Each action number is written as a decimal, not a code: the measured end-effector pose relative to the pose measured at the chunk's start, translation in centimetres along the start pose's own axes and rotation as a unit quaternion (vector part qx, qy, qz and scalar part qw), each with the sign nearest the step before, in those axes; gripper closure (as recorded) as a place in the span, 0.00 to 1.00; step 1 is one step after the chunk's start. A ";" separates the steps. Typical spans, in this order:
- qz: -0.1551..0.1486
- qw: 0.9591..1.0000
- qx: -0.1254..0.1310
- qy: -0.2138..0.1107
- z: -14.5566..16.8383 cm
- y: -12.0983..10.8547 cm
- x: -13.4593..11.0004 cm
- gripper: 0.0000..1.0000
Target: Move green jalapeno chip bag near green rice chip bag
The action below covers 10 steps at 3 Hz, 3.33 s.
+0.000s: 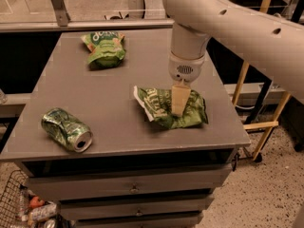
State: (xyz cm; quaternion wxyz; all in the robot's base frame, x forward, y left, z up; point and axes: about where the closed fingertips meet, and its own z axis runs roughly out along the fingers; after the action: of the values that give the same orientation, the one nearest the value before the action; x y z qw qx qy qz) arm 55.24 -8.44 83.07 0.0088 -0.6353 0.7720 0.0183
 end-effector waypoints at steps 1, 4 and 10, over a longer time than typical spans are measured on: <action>-0.012 0.997 0.076 -0.028 -5.3 -1.8 -0.3 1.00; -0.037 0.981 0.172 -0.078 -12.3 -4.4 -1.3 1.00; -0.092 0.974 0.179 -0.103 -4.1 -22.7 -13.2 1.00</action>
Offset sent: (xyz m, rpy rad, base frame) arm 0.0509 -0.0111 0.2006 0.1393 -0.5473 0.0818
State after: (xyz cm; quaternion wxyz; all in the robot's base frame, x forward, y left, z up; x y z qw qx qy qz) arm 80.10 -0.02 87.21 0.2036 -0.6862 0.6961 -0.0557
